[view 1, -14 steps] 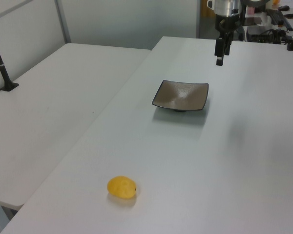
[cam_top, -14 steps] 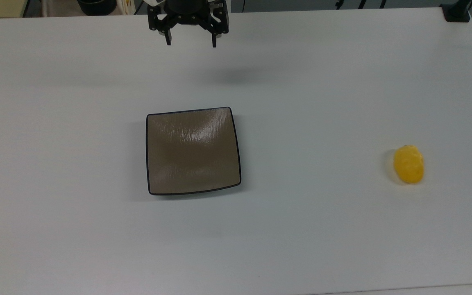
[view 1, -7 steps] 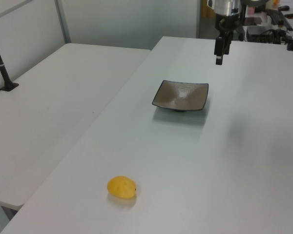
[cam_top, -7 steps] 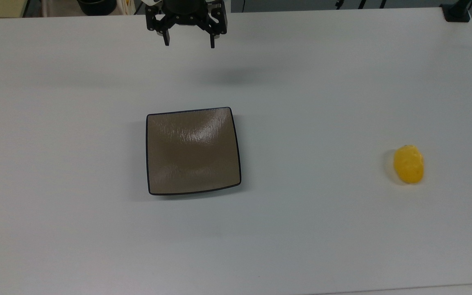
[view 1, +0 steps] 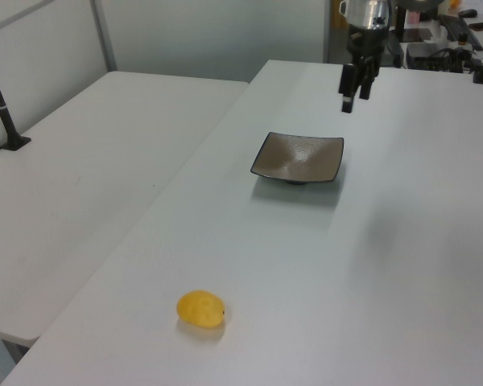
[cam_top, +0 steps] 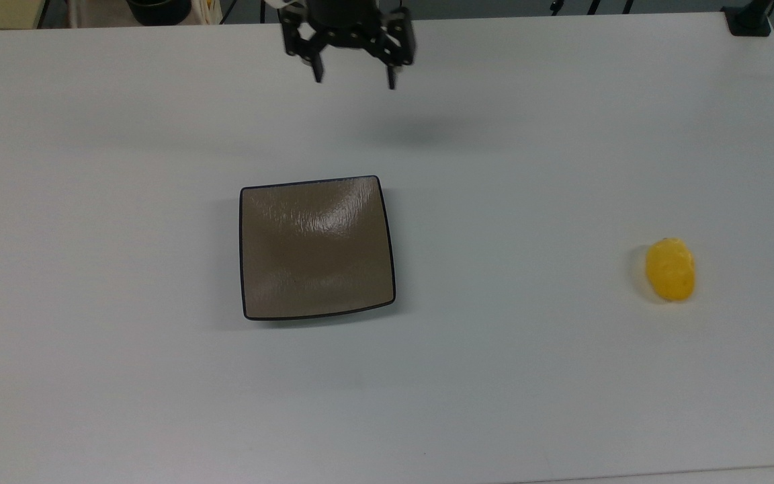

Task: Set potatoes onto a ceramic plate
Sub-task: 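Move the open gripper over the yellow potato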

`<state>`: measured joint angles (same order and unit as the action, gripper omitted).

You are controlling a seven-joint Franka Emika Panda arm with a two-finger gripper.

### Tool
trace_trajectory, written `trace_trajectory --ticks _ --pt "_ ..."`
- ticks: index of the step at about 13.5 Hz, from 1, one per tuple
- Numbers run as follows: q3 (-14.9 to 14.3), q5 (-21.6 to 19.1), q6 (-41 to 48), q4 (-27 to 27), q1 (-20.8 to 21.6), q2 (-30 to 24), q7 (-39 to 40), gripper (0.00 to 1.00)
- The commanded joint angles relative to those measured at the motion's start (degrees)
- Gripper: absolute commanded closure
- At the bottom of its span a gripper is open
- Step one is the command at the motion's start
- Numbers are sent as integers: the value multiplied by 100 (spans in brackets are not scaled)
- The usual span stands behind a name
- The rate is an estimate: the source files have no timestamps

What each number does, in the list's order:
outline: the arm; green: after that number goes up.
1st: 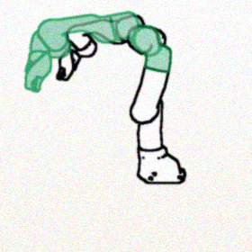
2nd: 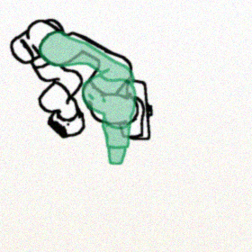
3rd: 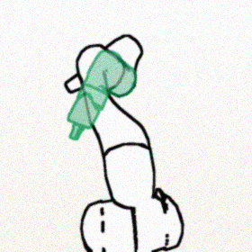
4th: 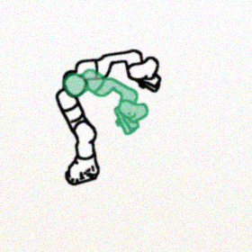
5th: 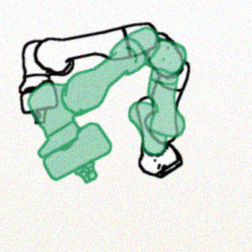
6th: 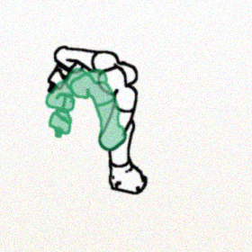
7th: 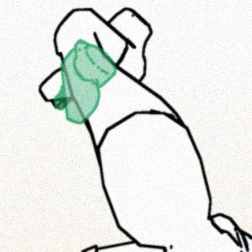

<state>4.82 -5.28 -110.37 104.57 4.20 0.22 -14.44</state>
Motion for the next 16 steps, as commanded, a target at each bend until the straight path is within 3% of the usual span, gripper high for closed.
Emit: trace_trajectory --ticks 1,4,5,9,16 --pt "211 -105 -695 -242 493 451 -1050 0" --pt "238 -158 -784 -708 836 934 -1533 0" --pt "282 -158 -819 -1145 1003 1249 -1944 0" --pt "765 -27 -898 -2341 1197 2321 -2825 0" --pt "775 405 -1626 -3747 1996 4131 -3477 0"
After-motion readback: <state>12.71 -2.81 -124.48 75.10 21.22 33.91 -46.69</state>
